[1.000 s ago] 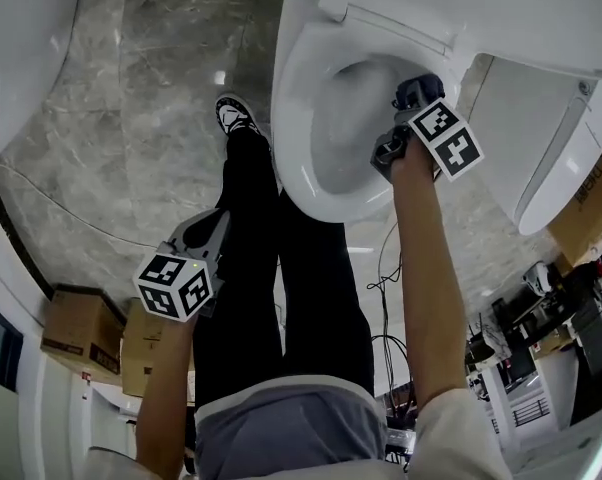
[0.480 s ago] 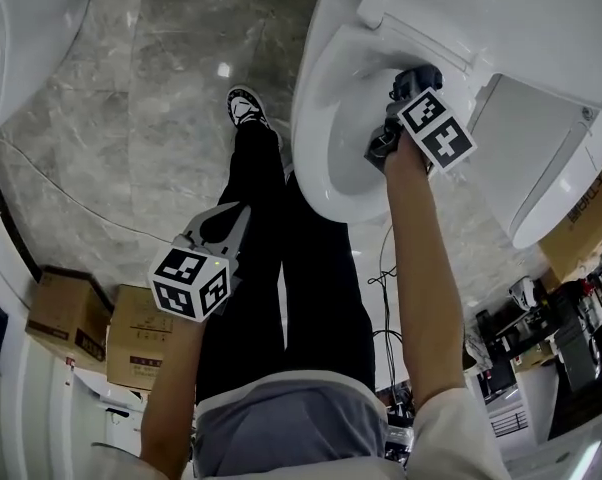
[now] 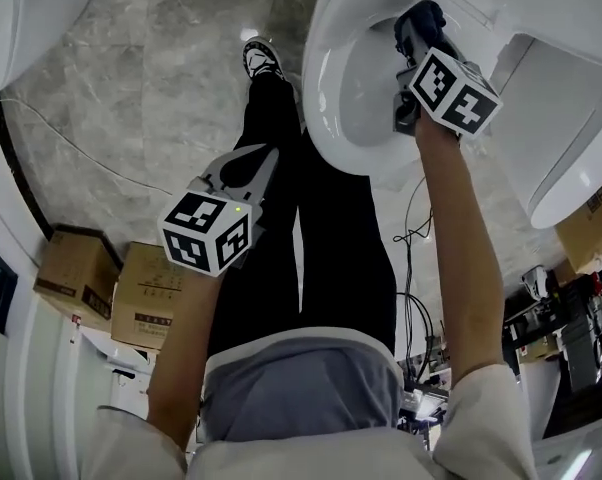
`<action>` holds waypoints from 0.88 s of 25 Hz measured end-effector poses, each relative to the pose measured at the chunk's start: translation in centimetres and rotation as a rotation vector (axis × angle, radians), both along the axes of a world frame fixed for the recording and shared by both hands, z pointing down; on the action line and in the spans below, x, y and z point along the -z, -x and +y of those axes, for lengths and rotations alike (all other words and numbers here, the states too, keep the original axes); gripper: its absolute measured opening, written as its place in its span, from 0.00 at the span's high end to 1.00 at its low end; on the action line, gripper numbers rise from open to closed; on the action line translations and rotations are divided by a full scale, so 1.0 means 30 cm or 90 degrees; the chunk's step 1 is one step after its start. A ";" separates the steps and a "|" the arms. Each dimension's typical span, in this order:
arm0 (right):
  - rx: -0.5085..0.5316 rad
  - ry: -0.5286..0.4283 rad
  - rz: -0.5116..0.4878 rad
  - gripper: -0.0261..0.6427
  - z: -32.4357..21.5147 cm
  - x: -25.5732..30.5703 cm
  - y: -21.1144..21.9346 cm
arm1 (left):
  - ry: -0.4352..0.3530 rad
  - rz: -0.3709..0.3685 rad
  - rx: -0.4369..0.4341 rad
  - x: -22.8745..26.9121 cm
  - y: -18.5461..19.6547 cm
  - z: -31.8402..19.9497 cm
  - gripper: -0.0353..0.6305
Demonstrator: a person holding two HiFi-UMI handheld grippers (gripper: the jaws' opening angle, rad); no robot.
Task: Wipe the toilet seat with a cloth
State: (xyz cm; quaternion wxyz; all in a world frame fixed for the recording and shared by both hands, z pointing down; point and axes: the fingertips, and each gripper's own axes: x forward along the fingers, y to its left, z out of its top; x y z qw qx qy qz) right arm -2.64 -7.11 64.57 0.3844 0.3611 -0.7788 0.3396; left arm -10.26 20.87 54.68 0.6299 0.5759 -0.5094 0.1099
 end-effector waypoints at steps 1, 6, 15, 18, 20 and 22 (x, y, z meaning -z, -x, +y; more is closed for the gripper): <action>0.016 -0.003 -0.003 0.80 0.008 0.023 -0.003 | -0.005 0.000 0.002 0.012 -0.012 -0.013 0.93; 0.066 -0.011 -0.039 0.80 0.031 0.161 -0.047 | -0.032 -0.002 -0.008 0.087 -0.090 -0.093 0.93; 0.079 -0.013 -0.058 0.80 0.054 0.364 -0.167 | -0.076 -0.016 -0.036 0.243 -0.148 -0.226 0.93; 0.079 -0.015 -0.065 0.80 0.067 0.443 -0.195 | -0.086 -0.030 -0.049 0.300 -0.147 -0.247 0.93; 0.075 -0.015 -0.072 0.80 0.074 0.498 -0.207 | -0.096 -0.041 -0.054 0.338 -0.137 -0.259 0.93; 0.073 -0.018 -0.082 0.80 0.079 0.563 -0.213 | -0.105 -0.052 -0.054 0.379 -0.123 -0.270 0.93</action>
